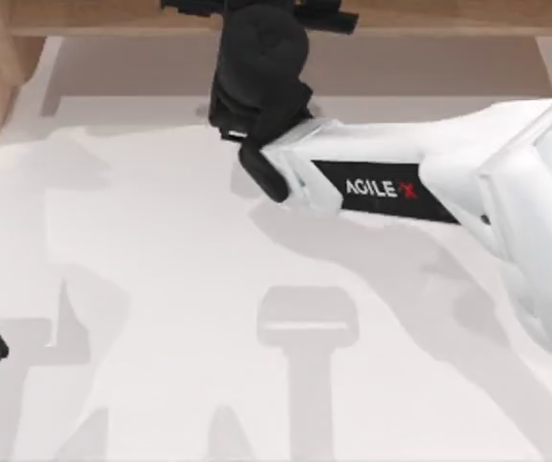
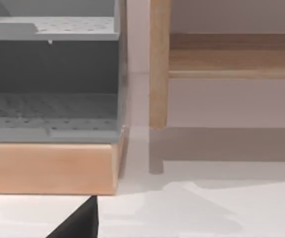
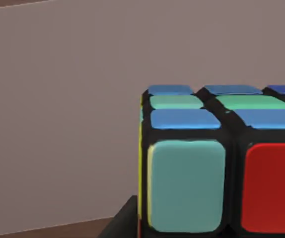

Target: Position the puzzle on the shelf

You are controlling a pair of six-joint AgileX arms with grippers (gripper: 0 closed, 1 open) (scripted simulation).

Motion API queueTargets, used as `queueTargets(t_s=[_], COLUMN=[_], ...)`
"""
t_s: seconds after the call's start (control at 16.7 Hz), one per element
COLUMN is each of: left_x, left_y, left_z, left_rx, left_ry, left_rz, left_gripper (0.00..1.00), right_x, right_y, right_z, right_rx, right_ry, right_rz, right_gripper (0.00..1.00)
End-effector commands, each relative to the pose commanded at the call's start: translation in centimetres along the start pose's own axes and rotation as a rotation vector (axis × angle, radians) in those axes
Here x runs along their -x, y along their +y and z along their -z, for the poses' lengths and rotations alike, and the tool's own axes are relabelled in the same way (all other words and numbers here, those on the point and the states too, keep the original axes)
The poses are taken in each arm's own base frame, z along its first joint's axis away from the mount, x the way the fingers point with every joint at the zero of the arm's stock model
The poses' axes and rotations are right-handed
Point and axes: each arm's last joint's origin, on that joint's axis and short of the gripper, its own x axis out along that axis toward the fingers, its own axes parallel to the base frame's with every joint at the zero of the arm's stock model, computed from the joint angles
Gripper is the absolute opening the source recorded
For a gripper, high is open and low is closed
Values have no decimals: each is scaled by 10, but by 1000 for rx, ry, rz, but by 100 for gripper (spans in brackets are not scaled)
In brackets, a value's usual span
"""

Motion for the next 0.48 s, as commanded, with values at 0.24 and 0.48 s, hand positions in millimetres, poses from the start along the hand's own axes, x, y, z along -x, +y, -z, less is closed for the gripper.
queueTargets(t_s=[0.24,0.48], left_x=[0,0], left_y=[0,0], left_z=[0,0], left_rx=[0,0], left_ry=[0,0], left_rz=[0,0], left_gripper=[100,100], right_x=[-21,-20], right_y=[10,18], right_z=[18,32], right_rx=[68,122], right_ry=[44,79], right_rz=[-52,-98], right_gripper=[0,0])
